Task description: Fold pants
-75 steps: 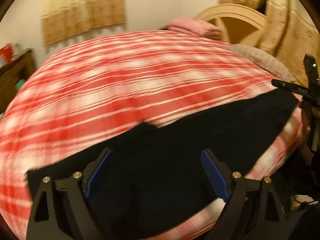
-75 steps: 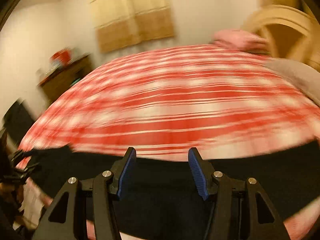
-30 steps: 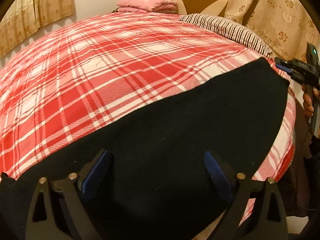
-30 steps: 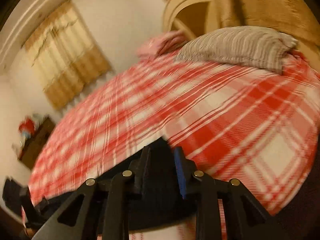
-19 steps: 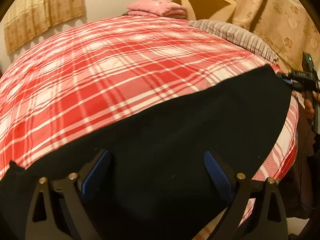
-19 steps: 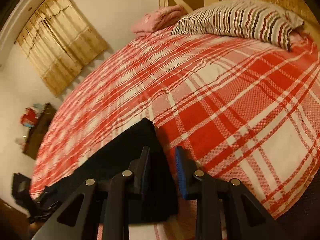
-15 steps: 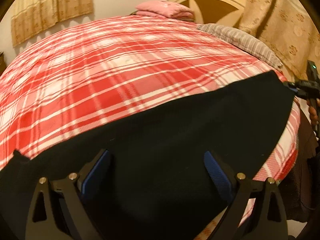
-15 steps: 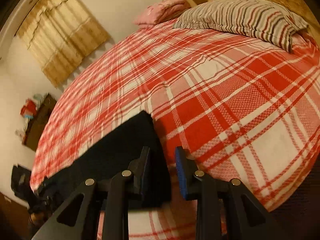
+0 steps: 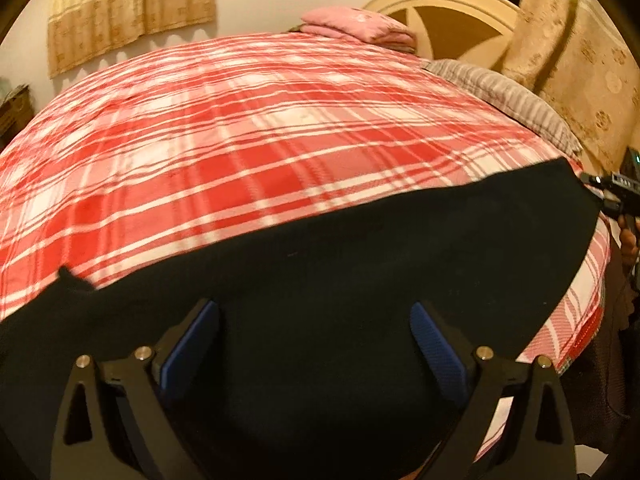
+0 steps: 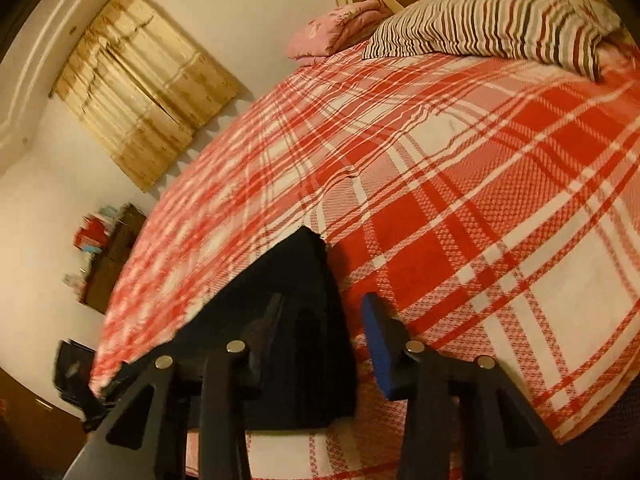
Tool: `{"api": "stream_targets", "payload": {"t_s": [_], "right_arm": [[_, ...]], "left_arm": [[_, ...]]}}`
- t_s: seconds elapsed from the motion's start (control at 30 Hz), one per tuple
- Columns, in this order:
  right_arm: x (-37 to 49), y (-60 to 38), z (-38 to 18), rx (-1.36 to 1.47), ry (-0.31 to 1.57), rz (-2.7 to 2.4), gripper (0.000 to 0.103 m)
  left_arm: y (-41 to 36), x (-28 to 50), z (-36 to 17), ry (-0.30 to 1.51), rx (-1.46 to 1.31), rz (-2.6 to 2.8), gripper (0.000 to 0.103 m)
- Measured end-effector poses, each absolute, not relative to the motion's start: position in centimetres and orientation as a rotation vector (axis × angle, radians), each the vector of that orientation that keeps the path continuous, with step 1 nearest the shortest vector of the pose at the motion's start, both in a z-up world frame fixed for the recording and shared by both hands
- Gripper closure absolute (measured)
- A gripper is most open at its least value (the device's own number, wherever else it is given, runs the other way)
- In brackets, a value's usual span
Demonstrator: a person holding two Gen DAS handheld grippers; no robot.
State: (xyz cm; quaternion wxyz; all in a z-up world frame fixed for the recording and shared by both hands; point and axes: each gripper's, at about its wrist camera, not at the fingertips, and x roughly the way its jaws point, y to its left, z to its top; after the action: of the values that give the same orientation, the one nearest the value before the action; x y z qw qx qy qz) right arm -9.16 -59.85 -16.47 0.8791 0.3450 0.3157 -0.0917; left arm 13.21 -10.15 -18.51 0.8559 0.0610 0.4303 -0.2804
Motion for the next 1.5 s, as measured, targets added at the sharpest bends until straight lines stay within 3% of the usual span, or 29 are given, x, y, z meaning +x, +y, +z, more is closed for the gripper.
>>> {"api": "stream_targets", "payload": {"t_s": [0.1,0.17,0.2,0.37,1.1,1.5], "right_arm": [[-9.0,-59.7,-16.7,0.714,0.631,-0.175,0.064],[-8.9,-59.4,-16.7,0.697,0.626,-0.186,0.082],[-8.9,-59.3,-16.8,0.697,0.626,-0.189,0.085],[-8.7,-58.9,-16.7,0.694,0.617,-0.189,0.09],[-7.5,-49.7,-8.6,0.488,0.54,-0.158,0.091],[-3.6,-41.4,-9.4,0.43,0.608,-0.022,0.091]], "left_arm": [[-7.9,13.8,-18.7,0.913,0.09,-0.542,0.004],[-6.5,14.1,-18.6,0.912,0.072,-0.51,0.004],[-5.8,14.2,-18.6,0.91,0.066,-0.494,0.004],[-2.9,14.8,-19.1,0.918,0.018,-0.43,0.004],[-1.9,14.5,-19.1,0.907,-0.026,-0.44,0.004],[-1.5,14.0,-19.1,0.896,-0.04,-0.456,0.004]]}}
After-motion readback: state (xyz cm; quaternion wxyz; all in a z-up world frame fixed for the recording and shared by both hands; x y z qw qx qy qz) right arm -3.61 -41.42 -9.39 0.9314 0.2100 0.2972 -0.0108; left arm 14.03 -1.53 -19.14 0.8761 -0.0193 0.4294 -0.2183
